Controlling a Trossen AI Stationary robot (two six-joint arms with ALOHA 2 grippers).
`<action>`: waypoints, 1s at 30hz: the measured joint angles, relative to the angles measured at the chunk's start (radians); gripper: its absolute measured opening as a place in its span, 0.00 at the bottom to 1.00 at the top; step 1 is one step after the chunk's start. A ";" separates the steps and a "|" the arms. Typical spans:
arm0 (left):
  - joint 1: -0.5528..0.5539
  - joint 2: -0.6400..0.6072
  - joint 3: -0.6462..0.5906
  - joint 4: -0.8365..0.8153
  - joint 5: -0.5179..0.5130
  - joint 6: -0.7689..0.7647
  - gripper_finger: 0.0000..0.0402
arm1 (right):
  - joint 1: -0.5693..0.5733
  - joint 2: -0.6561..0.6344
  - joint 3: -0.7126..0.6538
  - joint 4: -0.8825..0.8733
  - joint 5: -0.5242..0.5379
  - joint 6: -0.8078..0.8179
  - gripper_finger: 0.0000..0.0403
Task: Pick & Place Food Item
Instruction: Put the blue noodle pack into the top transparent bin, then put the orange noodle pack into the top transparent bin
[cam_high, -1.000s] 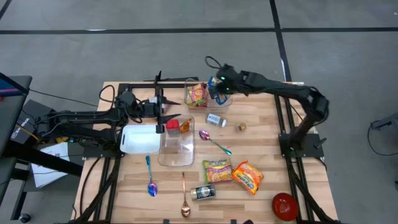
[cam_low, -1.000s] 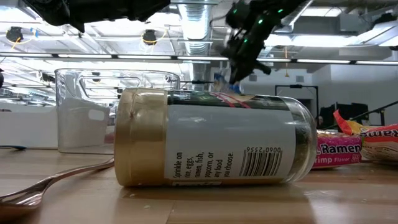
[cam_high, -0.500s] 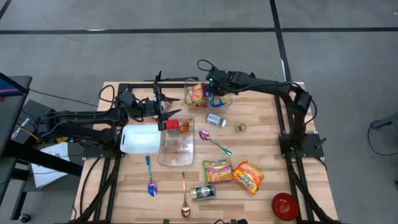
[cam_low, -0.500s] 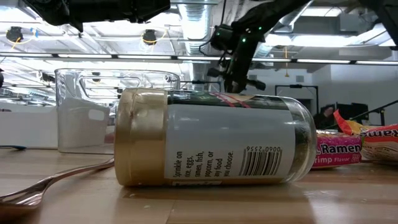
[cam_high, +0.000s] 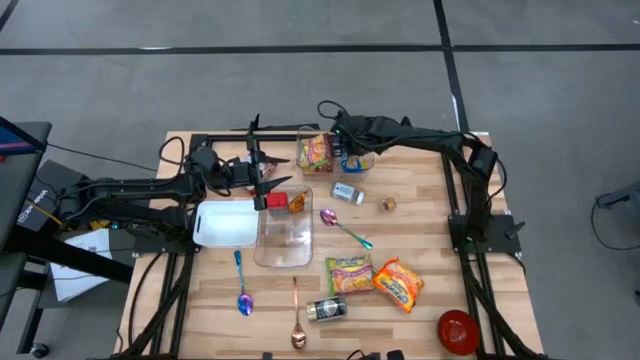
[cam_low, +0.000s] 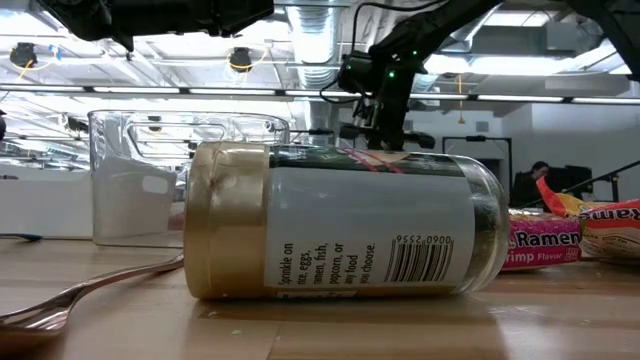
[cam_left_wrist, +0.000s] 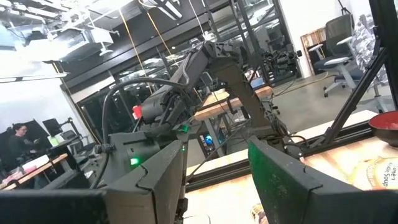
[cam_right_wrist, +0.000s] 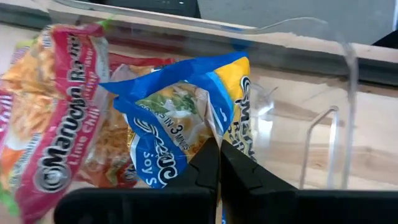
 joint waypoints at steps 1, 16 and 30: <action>0.000 0.000 0.000 0.000 0.000 0.000 0.44 | 0.000 0.000 -0.002 0.001 0.012 -0.009 0.00; 0.000 0.000 0.000 0.000 0.000 0.000 0.44 | 0.013 0.000 -0.015 0.060 0.122 -0.086 0.42; 0.000 0.000 0.000 -0.048 -0.011 0.026 0.44 | 0.150 -0.029 -0.017 -0.004 0.229 -0.278 0.56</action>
